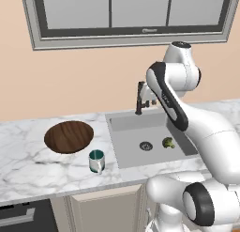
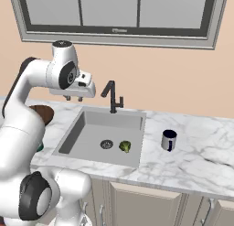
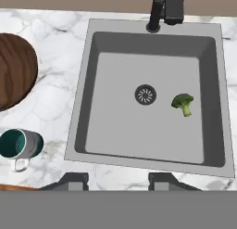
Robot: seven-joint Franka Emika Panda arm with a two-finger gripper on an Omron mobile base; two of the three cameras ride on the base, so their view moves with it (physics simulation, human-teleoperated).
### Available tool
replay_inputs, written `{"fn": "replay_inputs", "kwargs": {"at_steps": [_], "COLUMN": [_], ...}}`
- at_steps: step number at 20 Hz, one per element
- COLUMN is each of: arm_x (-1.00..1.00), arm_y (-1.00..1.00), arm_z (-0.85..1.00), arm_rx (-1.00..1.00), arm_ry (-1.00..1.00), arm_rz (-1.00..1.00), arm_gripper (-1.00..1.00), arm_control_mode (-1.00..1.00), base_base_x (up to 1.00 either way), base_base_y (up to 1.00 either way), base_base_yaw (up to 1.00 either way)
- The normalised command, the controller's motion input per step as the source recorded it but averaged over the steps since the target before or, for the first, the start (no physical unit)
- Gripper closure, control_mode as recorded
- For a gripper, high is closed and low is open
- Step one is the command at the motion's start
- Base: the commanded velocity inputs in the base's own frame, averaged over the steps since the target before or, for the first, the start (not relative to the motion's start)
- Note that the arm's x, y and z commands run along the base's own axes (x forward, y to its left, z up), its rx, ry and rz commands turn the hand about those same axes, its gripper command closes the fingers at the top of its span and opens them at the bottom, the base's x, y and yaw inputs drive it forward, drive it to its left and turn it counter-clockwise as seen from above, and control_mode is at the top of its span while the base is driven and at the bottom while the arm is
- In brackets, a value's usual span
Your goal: Clear the mugs and bowl far away from the sink.
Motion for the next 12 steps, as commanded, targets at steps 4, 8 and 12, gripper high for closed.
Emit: {"fn": "replay_inputs", "kwargs": {"at_steps": [4, 8, 12], "arm_x": [-0.41, -0.61, -0.55], "arm_y": [0.0, 0.27, 0.32], "arm_z": [0.0, -0.02, 0.01], "arm_rx": [0.0, 0.0, 0.04], "arm_ry": [0.01, 0.07, 0.0], "arm_rz": [0.0, -0.01, 0.0], "arm_gripper": [-1.0, -1.0, -1.0], "arm_control_mode": [-1.0, -1.0, -1.0], "base_base_x": [0.0, 0.0, 0.0], "base_base_y": [0.0, 0.0, 0.0], "base_base_yaw": [0.0, 0.0, 0.0]}}
